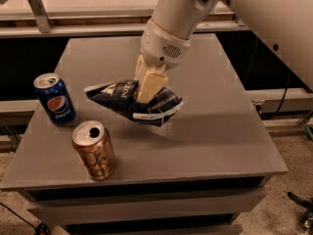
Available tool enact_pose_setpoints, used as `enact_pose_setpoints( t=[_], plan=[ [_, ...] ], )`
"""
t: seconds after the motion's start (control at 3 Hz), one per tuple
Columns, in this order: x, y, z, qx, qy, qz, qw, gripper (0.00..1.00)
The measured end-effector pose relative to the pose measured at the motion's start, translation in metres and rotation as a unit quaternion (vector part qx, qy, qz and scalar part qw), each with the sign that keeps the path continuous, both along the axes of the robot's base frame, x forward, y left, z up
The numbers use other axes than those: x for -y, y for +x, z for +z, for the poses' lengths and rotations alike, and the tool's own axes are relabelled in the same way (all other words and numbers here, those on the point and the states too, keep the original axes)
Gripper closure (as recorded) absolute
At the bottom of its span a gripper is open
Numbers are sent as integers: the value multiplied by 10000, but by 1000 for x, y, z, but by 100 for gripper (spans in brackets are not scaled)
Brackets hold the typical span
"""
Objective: Move blue chip bag near orange can
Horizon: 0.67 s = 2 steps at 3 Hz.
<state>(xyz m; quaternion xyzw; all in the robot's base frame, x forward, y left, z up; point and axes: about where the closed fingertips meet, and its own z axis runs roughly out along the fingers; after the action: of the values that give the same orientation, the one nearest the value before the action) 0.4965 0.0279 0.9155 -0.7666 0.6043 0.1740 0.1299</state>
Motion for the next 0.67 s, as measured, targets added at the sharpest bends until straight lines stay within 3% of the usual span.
enact_pose_setpoints(
  t=[0.33,0.67],
  plan=[
    [-11,-13,-3,-91,56,164,9998,82],
    [-14,-11,-2,-43,90,145,9998,59]
  ],
)
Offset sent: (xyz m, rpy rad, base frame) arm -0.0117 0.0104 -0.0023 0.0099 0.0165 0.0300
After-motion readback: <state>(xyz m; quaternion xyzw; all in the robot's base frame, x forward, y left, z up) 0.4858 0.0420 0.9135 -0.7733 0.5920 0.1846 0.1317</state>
